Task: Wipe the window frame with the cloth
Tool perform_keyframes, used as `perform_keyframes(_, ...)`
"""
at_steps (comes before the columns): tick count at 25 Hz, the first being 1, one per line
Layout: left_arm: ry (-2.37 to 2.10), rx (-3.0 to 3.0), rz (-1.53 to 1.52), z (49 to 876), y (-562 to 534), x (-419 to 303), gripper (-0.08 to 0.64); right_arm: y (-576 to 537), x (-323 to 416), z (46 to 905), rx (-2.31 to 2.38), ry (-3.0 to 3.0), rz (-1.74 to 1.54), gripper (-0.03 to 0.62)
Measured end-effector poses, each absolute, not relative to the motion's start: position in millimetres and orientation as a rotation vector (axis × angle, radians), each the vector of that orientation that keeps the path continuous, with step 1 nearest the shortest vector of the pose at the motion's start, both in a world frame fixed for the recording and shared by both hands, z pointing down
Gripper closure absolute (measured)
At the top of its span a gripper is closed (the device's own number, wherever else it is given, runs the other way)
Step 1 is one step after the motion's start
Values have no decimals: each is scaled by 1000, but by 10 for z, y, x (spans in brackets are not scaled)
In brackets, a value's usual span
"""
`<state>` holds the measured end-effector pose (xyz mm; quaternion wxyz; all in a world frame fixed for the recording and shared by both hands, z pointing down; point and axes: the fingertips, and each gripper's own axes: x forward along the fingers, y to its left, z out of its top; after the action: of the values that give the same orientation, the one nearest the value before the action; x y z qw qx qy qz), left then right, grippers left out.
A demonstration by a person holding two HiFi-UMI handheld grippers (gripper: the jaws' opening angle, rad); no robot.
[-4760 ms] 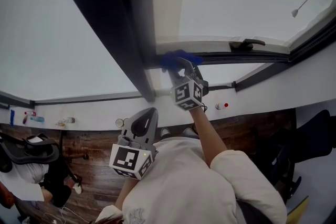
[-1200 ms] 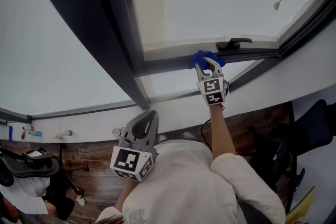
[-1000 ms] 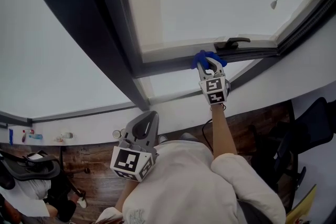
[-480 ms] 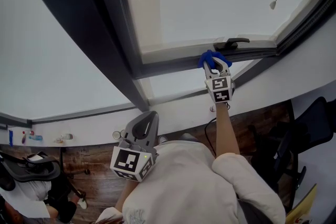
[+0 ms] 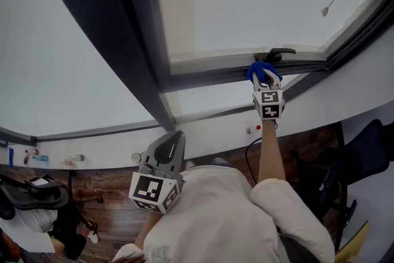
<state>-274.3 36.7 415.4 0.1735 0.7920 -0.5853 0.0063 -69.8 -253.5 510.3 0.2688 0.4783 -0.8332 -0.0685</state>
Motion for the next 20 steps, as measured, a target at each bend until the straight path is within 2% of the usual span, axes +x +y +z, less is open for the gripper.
perform_keyframes(20, -1667, 2242, 14, 4156, 319, -2698, 551, -2750, -312, 5083, 1354, -2217, -152, 495)
